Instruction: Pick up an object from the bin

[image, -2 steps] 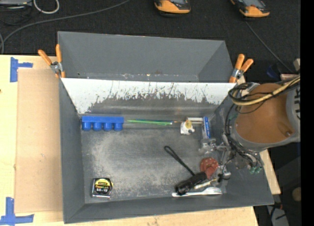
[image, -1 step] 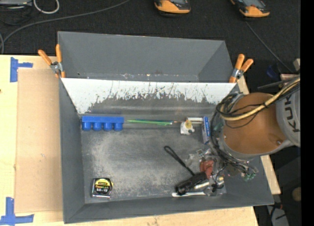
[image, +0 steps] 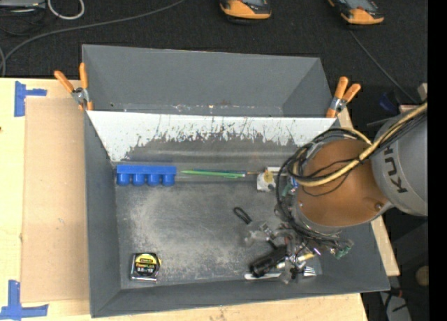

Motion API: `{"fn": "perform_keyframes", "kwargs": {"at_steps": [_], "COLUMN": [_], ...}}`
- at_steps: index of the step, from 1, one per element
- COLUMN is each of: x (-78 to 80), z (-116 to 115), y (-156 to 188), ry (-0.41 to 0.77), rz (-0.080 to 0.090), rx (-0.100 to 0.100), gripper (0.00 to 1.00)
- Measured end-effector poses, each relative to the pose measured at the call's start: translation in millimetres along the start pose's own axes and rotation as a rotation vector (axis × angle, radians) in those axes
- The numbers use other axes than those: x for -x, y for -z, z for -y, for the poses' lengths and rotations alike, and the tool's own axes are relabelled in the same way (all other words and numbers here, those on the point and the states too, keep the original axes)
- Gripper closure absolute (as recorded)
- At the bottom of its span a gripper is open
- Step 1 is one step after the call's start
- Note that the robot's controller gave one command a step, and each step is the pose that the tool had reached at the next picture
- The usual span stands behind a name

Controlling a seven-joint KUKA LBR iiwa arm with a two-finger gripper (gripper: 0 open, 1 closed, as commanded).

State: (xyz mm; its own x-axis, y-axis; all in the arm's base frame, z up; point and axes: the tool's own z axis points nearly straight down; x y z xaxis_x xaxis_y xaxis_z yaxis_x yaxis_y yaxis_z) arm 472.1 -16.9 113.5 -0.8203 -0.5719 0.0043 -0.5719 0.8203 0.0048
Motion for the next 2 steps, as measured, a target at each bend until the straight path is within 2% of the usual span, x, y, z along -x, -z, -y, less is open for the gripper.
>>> {"fn": "perform_keyframes", "kwargs": {"at_steps": [1, 2], "x": [-10.3, 21.0], "z": [35.3, 26.3], "y": [-43.2, -43.7], "ry": [0.126, -0.058], "rz": [0.015, 0.005], "rx": [-0.011, 0.001], "gripper": [0.0, 1.0]}}
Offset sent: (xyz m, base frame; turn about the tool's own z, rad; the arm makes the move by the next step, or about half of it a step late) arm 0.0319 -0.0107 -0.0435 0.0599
